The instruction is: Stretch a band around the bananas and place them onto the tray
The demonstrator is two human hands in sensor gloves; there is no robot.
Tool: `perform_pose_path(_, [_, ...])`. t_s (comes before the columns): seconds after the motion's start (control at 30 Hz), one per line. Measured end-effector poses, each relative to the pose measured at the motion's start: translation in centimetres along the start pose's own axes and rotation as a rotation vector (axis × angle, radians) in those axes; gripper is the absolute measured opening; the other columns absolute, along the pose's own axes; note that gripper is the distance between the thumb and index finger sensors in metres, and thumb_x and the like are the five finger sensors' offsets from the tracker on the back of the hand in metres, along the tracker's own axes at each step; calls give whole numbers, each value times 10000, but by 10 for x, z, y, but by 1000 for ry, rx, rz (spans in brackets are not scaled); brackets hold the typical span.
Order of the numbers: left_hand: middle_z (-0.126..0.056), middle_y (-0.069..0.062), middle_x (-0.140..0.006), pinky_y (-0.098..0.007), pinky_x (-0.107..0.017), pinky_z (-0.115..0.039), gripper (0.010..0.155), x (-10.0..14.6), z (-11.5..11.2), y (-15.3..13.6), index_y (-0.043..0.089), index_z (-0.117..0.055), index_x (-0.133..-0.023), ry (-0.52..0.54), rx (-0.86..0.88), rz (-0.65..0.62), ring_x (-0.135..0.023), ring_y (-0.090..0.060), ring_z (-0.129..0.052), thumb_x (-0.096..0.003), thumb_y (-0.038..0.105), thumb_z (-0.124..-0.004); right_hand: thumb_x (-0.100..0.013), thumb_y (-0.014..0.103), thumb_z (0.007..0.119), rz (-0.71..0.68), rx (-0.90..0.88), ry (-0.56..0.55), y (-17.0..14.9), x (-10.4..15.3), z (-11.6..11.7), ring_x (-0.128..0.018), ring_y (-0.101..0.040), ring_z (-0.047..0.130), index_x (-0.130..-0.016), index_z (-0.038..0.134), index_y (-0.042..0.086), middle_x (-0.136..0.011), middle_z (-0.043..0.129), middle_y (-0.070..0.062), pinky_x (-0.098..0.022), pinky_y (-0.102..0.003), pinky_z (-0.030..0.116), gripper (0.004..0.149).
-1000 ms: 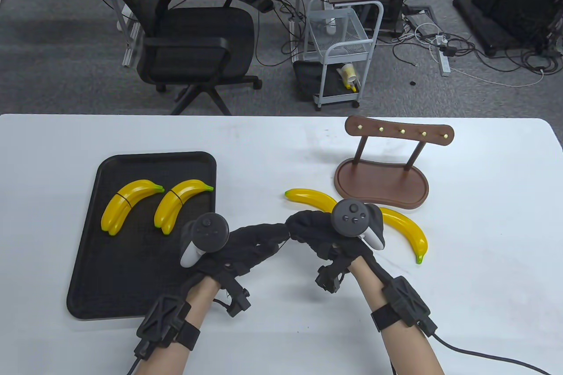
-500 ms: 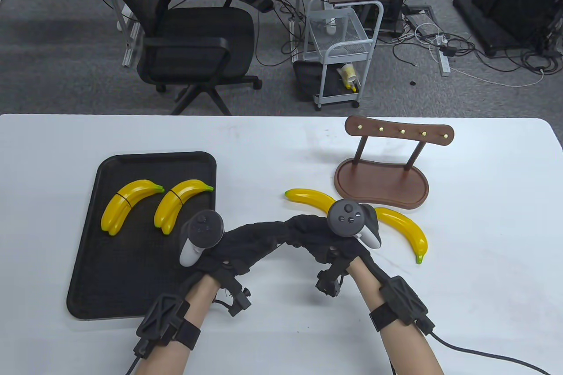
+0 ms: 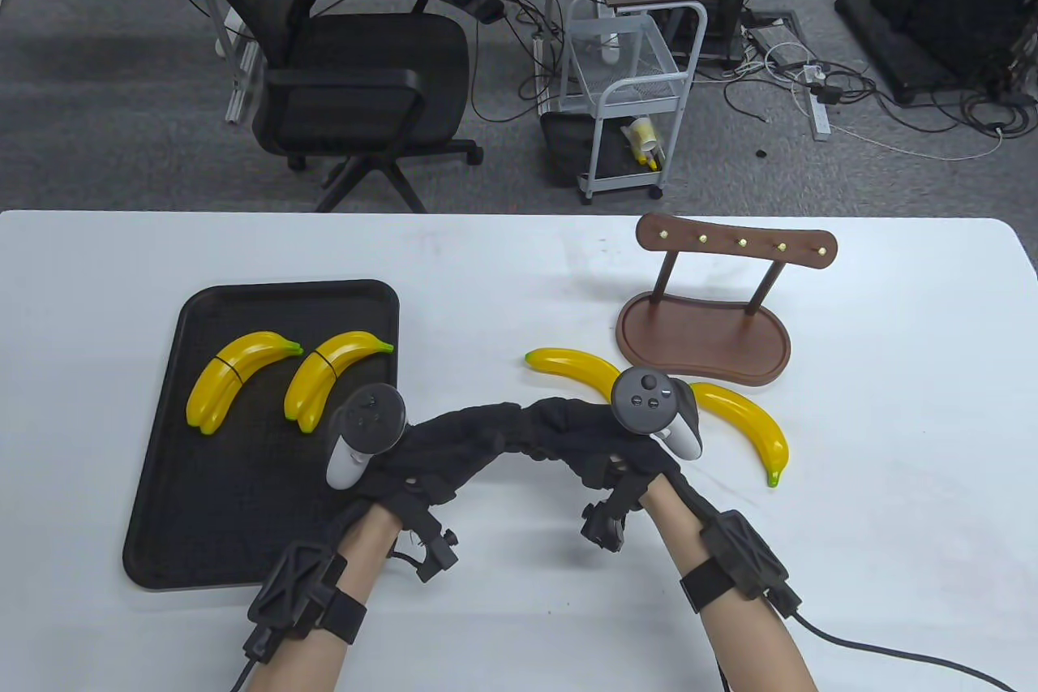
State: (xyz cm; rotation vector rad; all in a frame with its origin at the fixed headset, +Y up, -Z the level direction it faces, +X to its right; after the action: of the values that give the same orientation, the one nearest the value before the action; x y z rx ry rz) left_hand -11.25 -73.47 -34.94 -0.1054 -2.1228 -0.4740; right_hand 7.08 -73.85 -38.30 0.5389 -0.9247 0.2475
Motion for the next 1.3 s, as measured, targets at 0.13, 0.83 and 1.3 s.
perform_pose_path(0.13, [-841,22,-1035,-452,-738,-727,631,0,1,1,267,-691,-1022,8,-12,0,-929,-246,-910,-489,599,-634,-551,338,725,17,21,-16,-1,1,-3,-685,-338,943,-919,779,135,-833,908,-100,-483,-495,806,424])
perform_pose_path(0.83, [-785,-7,-1084,-460,-765,-692,659,12,32,-1,237,-628,-1065,138,-253,62,-982,-262,-857,-504,581,-663,-533,404,784,103,356,-164,-3,8,-46,-754,-375,906,-976,731,118,-908,861,-131,-515,-520,790,530])
perform_pose_path(1.3, [-766,-3,-1099,-461,-774,-682,672,15,38,-6,240,-611,-1069,150,-542,130,-1001,-261,-840,-494,574,-707,-510,414,828,283,553,-324,-28,-10,-85,-832,-394,849,-1030,664,120,-985,790,-144,-548,-532,773,619])
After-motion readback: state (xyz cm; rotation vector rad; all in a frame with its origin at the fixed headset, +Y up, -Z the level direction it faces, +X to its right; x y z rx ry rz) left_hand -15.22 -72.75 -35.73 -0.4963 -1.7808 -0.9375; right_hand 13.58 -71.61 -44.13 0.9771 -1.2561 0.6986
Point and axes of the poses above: the tracker on the back of each hand, its own y axis roughly to the thumb side, its own x axis roughly from the fingertips to the wrist, z = x × y, the point moved 5 cm from there along -x, roughly from the wrist to the fingertips
